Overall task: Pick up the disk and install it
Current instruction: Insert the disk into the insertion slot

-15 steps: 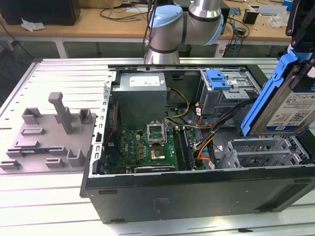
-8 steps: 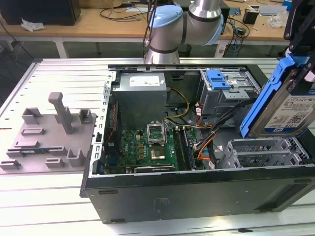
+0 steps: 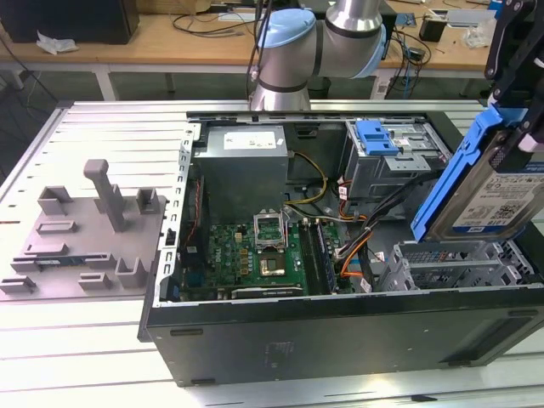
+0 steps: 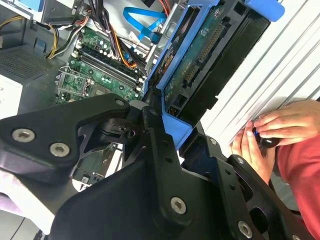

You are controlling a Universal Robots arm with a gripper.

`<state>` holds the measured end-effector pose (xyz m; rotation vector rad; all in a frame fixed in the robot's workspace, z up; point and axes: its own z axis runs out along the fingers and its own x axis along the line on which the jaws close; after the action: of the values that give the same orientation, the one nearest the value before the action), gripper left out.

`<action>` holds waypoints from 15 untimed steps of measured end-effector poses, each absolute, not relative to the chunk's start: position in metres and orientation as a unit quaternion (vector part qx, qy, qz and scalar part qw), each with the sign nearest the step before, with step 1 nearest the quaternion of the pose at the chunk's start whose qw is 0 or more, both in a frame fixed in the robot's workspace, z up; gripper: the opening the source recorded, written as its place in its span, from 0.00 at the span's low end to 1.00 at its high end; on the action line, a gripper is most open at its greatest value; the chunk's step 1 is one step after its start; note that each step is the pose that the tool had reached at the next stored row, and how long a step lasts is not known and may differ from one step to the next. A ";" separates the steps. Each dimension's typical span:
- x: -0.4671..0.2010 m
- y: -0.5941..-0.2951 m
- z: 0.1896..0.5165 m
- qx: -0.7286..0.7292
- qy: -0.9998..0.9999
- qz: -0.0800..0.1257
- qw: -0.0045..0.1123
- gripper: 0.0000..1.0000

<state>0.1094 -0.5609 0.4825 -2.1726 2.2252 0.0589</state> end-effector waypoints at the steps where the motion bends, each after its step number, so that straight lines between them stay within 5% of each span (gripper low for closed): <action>1: 0.109 -0.561 0.481 -0.698 0.715 0.019 0.016 0.37; 15: 0.110 -0.554 0.472 -0.703 0.711 0.019 0.016 0.37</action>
<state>0.1095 -0.5541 0.4724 -2.1860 2.2120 0.0595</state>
